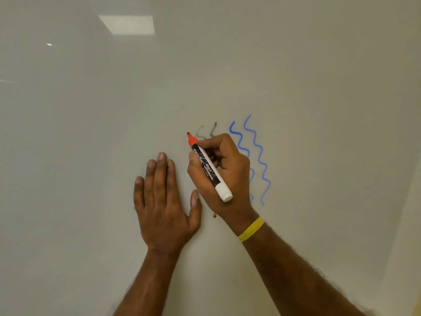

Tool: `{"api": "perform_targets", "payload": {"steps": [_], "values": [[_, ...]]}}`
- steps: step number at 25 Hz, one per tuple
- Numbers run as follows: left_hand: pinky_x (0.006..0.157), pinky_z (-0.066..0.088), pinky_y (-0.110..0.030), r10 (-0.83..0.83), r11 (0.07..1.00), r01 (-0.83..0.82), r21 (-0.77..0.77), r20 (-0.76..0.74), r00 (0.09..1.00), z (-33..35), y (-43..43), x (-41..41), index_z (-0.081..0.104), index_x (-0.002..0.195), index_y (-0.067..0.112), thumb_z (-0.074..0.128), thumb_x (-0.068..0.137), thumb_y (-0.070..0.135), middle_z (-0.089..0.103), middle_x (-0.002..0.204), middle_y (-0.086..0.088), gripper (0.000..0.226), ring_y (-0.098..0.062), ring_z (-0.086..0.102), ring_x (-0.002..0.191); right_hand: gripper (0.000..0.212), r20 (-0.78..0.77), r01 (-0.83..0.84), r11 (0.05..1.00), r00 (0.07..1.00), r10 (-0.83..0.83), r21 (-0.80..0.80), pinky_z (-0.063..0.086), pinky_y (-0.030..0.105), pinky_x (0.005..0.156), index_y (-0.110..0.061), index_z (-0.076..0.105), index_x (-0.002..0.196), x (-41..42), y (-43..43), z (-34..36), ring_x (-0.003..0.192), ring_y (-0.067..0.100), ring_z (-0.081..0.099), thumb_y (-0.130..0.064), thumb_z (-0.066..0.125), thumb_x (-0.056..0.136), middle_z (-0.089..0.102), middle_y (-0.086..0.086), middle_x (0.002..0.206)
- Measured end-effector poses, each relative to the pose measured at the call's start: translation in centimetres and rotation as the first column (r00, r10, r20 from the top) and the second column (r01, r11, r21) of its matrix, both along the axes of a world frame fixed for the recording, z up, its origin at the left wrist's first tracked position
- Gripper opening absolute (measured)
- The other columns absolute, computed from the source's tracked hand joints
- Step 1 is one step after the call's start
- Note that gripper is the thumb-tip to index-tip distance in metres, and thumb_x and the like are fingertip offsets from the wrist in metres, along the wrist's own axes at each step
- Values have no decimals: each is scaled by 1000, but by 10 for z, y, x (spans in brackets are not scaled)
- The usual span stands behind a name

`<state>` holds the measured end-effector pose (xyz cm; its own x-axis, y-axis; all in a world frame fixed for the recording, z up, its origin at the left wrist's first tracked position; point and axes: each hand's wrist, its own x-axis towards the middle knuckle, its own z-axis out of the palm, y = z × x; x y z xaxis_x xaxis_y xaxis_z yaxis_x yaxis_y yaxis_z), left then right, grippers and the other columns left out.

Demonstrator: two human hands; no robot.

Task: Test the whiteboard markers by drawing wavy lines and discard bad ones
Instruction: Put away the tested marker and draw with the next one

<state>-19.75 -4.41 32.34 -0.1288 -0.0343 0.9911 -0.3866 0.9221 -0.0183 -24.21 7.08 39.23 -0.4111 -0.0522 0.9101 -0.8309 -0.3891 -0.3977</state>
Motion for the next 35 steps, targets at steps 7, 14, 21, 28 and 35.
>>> {"api": "perform_targets", "payload": {"steps": [7, 14, 21, 28, 35], "values": [[121, 17, -47, 20, 1000, -20, 1, 22, 1000, -6, -4, 0, 34, 148, 1, 42, 90, 44, 31, 156, -15, 72, -29, 24, 148, 12, 23, 29, 997, 999, -31, 67, 50, 20, 55, -15, 61, 88, -4, 5, -28, 60, 9, 61, -13, 71, 82, 59, -12, 69], [122, 13, -45, 24, 1000, -25, 15, 64, 998, -20, -5, 6, 29, 150, 4, 38, 94, 46, 26, 158, -13, 71, -27, 17, 150, 14, 43, 87, 983, 995, -95, 160, 55, 31, 55, -31, 59, 90, -2, 16, -63, 61, 12, 63, -25, 70, 82, 63, -10, 76], [121, 15, -43, 14, 999, -10, -32, 133, 991, -43, -14, 21, 29, 151, 9, 48, 89, 45, 25, 159, -10, 74, -26, 19, 149, 10, 31, 137, 956, 988, -150, 260, 53, 33, 52, -31, 58, 90, 1, 26, -109, 57, 10, 60, -31, 67, 84, 61, -11, 69], [118, 20, -48, -20, 998, 23, -56, 47, 999, -3, -29, 32, 47, 143, 13, 50, 90, 38, 33, 155, -15, 58, -29, 25, 147, 11, 129, 145, 939, 973, -193, 311, 49, 25, 49, -33, 55, 86, 5, 33, -147, 52, 11, 56, -35, 66, 82, 56, -12, 64], [120, 17, -50, 18, 999, -16, -47, 45, 999, -1, -33, 28, 41, 147, 14, 44, 93, 40, 28, 158, -14, 60, -30, 20, 149, 12, 38, 44, 990, 998, -49, 135, 48, 20, 54, -22, 64, 93, 21, 29, -93, 58, 9, 57, -18, 67, 82, 61, -10, 73]]}}
